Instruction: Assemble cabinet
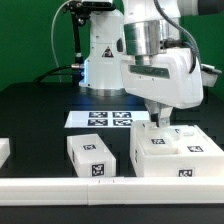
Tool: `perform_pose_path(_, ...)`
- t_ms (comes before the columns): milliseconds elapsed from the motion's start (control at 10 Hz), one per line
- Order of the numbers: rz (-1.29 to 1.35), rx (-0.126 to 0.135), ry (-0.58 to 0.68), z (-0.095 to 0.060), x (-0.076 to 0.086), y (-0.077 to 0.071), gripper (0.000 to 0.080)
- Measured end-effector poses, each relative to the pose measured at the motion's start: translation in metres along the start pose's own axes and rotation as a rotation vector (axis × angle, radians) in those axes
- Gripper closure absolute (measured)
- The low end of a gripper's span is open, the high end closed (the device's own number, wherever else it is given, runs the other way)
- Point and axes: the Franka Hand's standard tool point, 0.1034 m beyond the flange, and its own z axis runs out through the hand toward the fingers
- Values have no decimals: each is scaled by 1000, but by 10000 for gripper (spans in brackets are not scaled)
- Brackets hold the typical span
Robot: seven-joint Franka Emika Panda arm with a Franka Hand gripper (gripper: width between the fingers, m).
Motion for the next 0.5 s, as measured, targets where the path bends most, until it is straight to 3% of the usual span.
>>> perform_pose_path(500,-1,26,30,2,4,-16,731)
